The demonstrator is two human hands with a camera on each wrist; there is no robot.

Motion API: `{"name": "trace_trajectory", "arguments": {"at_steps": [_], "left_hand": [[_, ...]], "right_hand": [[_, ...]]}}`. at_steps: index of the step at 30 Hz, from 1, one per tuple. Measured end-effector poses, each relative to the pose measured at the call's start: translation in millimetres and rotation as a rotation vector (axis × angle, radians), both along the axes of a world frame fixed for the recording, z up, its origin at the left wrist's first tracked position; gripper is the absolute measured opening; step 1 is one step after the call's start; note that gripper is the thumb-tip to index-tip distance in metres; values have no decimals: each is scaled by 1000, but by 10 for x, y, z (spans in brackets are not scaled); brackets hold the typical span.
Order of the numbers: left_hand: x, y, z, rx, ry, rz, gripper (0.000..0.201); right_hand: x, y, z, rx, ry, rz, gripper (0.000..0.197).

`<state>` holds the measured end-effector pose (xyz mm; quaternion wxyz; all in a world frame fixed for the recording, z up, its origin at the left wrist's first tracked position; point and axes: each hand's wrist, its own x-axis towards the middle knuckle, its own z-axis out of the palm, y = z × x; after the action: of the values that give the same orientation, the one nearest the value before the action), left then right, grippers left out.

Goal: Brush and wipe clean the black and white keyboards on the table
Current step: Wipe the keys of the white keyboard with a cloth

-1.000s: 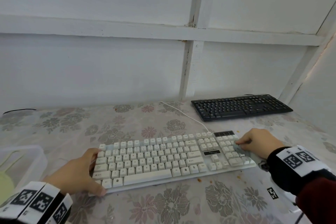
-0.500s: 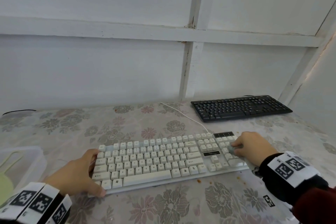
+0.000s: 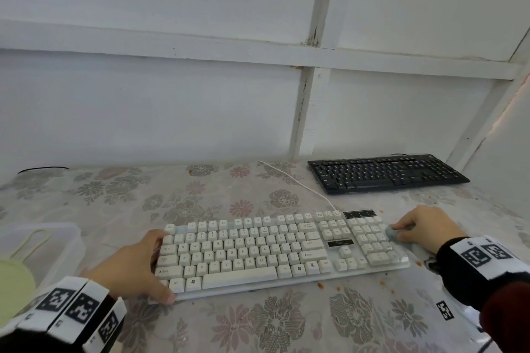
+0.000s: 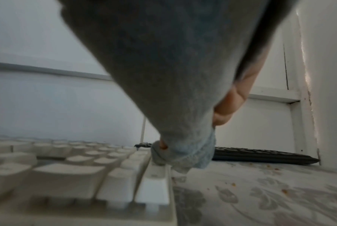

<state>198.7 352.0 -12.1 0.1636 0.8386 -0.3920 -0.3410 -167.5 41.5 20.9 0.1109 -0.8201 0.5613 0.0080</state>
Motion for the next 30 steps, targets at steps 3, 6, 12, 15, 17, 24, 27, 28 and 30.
{"name": "trace_trajectory", "arguments": {"at_steps": [3, 6, 12, 15, 17, 24, 27, 28, 30], "left_hand": [[7, 0, 0, 8, 1, -5, 112], [-4, 4, 11, 19, -12, -12, 112], [-13, 8, 19, 26, -17, -3, 114], [-17, 9, 18, 15, -16, 8, 115], [-19, 8, 11, 18, -38, 6, 113], [2, -24, -14, 54, -101, -43, 107], [9, -30, -36, 35, -101, -39, 108], [6, -32, -43, 32, -104, -35, 107], [13, -31, -58, 24, -93, -24, 109]], "right_hand": [[-3, 70, 105, -9, -35, 20, 18], [227, 355, 290, -46, -163, 129, 18], [1158, 1289, 414, 119, -264, 563, 22], [1700, 1653, 232, 120, -267, 767, 24], [2023, 1854, 107, 98, -280, 868, 25], [2614, 2297, -52, 112, -142, 999, 26], [2635, 2338, -101, 79, -72, 991, 26], [2616, 2330, -106, 57, -62, 990, 26], [2560, 2275, -117, 11, -60, 981, 24]]}}
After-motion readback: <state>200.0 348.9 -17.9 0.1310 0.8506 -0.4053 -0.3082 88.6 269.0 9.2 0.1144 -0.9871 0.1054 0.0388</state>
